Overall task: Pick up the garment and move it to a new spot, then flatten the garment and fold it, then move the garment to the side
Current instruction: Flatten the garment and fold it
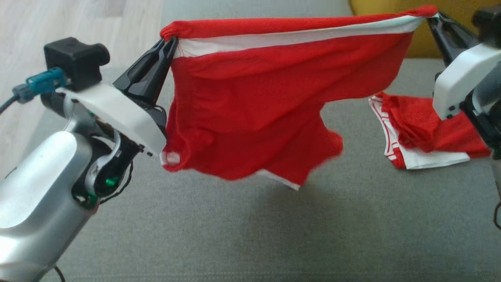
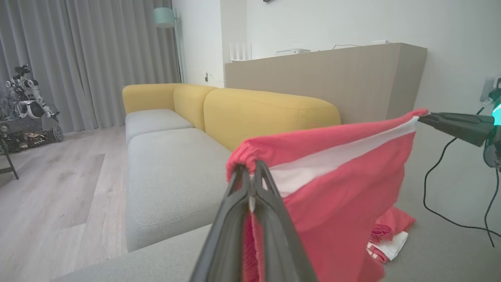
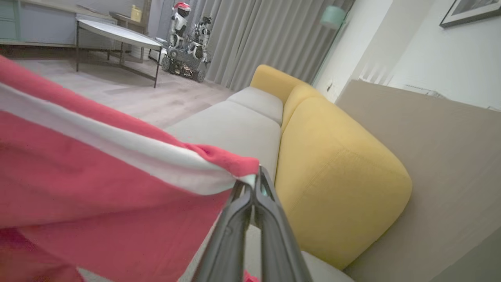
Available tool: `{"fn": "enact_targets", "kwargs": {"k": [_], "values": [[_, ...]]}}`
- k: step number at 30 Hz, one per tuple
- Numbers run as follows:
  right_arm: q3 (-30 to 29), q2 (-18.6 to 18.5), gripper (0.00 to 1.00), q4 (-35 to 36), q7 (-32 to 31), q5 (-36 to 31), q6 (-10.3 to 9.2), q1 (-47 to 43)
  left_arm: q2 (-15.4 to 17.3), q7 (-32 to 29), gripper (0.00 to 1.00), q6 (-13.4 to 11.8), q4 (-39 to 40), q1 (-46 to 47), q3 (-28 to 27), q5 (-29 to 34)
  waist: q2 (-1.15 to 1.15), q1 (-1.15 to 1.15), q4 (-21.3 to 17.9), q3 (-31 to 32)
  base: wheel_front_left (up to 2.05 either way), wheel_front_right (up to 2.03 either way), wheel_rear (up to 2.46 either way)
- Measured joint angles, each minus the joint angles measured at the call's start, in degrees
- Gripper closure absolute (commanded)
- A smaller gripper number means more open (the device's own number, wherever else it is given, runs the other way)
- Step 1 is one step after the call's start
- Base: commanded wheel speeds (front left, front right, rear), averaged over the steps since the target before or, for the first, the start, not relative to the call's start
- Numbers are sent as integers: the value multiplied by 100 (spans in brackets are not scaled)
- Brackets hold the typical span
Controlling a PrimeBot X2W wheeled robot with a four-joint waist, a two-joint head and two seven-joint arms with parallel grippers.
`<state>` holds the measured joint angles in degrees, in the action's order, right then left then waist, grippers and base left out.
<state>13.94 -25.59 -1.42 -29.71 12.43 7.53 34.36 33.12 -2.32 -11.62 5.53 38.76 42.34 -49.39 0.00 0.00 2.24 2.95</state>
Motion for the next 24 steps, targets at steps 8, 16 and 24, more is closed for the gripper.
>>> {"fn": "enact_targets", "kwargs": {"k": [8, 16, 24], "values": [[208, 205, 100, -123, -299, 456, 0, 959, -259, 96, 100, 79, -613, 500, -391, -354, 0, 0, -33, -804, 0, 0, 0], [232, 955, 100, -1847, 1092, 527, 0, 3524, -706, 487, 100, 631, -2444, 2814, -775, -85, 0, 2, -133, -1944, 0, 0, 0], [-24, 1596, 100, -3421, 2855, 62, 0, 4637, -1214, 1155, 100, 1078, -3880, 3874, -1083, -109, 0, 2, -175, -2684, 0, 0, 0]]}}
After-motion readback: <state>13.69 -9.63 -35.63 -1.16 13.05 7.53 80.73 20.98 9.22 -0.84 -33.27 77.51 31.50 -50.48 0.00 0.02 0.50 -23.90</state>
